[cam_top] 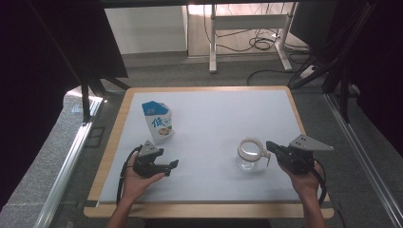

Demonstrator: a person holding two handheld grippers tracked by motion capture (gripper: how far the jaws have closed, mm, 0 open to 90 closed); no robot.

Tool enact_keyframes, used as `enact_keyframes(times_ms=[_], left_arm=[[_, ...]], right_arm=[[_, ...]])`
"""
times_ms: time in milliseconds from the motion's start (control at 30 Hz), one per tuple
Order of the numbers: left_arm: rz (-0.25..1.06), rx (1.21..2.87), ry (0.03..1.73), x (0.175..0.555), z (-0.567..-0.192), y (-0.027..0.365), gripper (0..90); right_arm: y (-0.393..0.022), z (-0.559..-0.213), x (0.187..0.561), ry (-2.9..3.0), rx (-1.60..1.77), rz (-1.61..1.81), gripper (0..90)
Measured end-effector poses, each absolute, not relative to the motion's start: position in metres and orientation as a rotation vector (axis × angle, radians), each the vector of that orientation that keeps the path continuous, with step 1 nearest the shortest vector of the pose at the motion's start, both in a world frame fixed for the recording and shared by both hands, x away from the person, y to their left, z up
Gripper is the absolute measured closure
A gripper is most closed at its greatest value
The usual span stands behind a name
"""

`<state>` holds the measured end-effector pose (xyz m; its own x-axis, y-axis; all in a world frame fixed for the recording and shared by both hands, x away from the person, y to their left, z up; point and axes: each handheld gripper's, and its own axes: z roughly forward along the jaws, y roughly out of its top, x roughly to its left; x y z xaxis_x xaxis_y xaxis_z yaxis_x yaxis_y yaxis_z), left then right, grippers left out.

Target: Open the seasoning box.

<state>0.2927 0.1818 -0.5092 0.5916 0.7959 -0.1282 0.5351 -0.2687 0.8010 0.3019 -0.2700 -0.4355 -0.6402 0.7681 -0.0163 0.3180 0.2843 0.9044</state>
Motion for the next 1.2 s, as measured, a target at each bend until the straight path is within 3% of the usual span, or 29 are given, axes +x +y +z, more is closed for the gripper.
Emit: enact_keyframes(times_ms=[533,800,933,1200], left_arm=[[0.365,1.924,1.065,0.296,-0.514,0.173,31.0],[0.358,1.892,1.032,0.294,-0.512,0.169,40.7],[0.345,1.898,1.022,0.297,-0.512,0.164,46.8],[0.320,1.914,0.966,0.301,-0.500,0.147,70.7]], right_arm=[[-0.270,-0.450,0.304,2.138,0.983,1.252,89.8],[-0.271,-0.450,0.301,2.130,0.986,1.260,89.8],[-0.271,-0.451,0.300,2.125,0.993,1.267,89.8],[-0.273,-0.452,0.299,2.117,1.002,1.291,89.8]])
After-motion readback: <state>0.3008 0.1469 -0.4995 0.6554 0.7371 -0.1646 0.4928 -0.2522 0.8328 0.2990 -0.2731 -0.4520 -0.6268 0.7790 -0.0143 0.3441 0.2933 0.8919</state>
